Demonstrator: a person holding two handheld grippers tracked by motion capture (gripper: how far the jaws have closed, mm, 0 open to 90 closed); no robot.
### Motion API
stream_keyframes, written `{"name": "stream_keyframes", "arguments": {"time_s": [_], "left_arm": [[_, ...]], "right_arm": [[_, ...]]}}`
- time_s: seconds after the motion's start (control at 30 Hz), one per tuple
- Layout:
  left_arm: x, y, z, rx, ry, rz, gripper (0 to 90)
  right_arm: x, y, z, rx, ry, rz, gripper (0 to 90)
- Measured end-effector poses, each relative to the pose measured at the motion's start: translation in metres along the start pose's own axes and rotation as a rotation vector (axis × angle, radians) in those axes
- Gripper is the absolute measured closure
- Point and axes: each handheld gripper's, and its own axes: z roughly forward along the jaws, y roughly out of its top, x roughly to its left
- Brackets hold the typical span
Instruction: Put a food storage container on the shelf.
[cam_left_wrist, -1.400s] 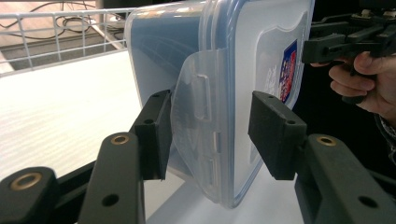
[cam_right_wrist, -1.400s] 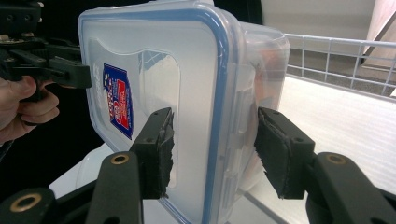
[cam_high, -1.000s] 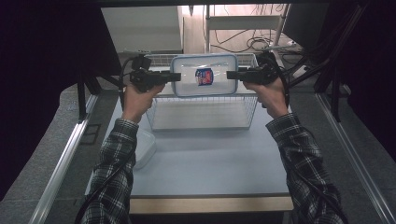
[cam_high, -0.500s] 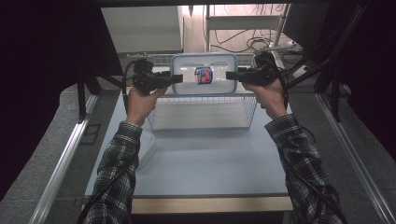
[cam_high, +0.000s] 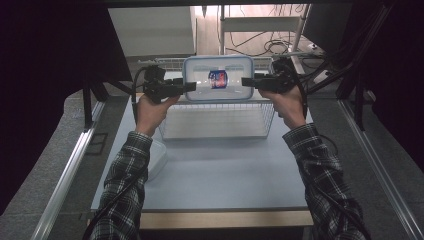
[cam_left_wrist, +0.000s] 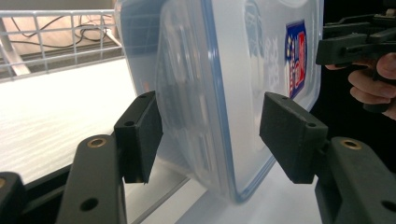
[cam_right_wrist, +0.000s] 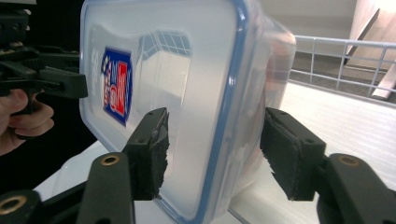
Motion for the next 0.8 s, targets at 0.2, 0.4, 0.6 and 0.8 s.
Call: {"name": "stream_keyframes", "arguments": {"time_s": [0.2, 0.4, 0.6, 0.8], "left_arm": [[0.003, -0.001, -0.001, 0.000, -0.022, -0.019, 40.7], [0.008, -0.002, -0.001, -0.005, -0.044, -0.061, 39.1], [0.012, 0.000, 0.000, -0.005, -0.029, -0.086, 39.5], [0.006, 0.005, 0.006, 0.032, 0.060, -0.059, 33.0]], "right_arm": [[-0.004, -0.003, 0.002, 0.002, 0.007, 0.028, 40.8], [-0.003, -0.004, 0.005, 0.032, -0.024, 0.009, 45.0], [-0.004, -0.006, 0.009, 0.042, -0.020, 0.027, 46.9], [-0.002, -0.004, 0.011, 0.049, -0.023, 0.039, 48.5]]}}
